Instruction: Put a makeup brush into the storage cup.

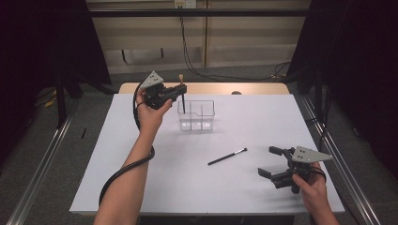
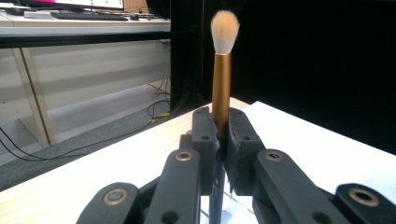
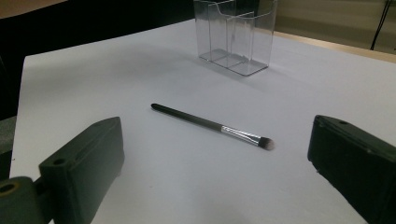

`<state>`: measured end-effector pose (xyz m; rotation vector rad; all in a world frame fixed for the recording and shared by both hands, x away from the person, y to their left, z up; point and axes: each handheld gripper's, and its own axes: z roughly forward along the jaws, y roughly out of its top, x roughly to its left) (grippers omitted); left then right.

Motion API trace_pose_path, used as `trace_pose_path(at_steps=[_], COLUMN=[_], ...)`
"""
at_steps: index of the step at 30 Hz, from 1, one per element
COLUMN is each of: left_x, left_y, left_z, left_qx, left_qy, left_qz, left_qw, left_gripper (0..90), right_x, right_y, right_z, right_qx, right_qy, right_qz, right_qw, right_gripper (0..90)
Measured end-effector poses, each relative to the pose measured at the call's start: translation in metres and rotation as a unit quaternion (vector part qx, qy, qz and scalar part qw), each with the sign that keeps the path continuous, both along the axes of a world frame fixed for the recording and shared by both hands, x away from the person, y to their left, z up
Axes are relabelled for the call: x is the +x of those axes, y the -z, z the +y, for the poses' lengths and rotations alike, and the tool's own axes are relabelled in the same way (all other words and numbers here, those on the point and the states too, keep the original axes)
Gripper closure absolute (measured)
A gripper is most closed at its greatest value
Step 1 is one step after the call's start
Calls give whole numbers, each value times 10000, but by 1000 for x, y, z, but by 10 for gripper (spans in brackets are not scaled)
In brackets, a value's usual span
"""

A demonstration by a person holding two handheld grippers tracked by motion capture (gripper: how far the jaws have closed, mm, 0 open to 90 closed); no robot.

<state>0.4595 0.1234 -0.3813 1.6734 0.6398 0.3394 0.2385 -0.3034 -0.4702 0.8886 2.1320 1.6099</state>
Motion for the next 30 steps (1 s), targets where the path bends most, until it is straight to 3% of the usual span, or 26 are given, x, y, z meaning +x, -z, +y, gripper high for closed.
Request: trace_pose_path(at_steps=[22,30], left_x=[-2,-5], left_y=[9,11], left_z=[1,5], left_qx=[2,-102], left_qy=[-24,78], left_qz=[68,179], left_qw=[10000,9998], left_gripper=[826,639], right_x=[0,0], right_y=[0,0], right_z=[0,1], right_qx=[-3,-13], right_qy=[-8,-19], right_qz=[5,13], right_qw=[10000,10000], right_gripper=[33,33])
